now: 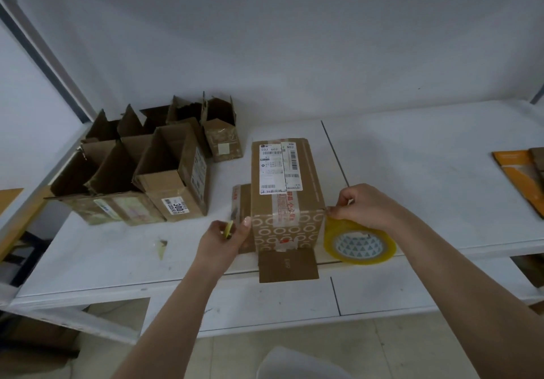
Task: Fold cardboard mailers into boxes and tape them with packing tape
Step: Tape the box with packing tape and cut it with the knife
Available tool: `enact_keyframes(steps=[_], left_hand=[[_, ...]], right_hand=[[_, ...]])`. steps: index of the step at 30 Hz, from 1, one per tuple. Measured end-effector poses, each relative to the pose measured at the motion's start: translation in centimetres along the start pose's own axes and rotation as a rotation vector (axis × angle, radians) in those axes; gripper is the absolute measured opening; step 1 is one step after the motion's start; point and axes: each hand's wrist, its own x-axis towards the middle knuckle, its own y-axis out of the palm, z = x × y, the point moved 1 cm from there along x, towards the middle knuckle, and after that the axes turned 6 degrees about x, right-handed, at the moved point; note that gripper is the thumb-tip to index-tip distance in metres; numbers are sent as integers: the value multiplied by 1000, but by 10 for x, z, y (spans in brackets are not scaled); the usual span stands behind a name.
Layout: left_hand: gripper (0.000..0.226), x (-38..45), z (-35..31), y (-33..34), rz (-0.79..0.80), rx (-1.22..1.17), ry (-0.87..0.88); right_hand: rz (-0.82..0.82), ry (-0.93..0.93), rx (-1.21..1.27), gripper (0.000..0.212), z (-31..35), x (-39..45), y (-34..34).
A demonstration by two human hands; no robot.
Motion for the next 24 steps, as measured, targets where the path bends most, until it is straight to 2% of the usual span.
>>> enact_keyframes(steps=[5,9,12,14,16,18,20,22,24], left_hand=[[41,-7,10,29,15,-65,48],[40,-6,25,34,19,35,62],[44,-4,35,21,-57,86,29],[43,0,23,0,-117,-20,41],[34,1,-8,-24,-116,-144,181],[34,-7,-52,-44,-42,-128,401],[41,-17,-95,-50,112,-59,585],[42,-22,-129,-38,315,-44,655],[41,-21,-152,-15,472,-28,633]], right_hand=[[9,5,19,33,1,0,2],[8,21,22,34,0,0,2],[-1,11,28,32,-3,-1,0],[-2,7,30,32,-5,-1,-1],[7,5,26,31,-5,-1,-1],[7,7,25,31,-5,-1,-2],[6,8,34,32,-3,-1,-2],[11,8,36,33,-1,-2,-2],[9,6,48,34,2,-3,-2]])
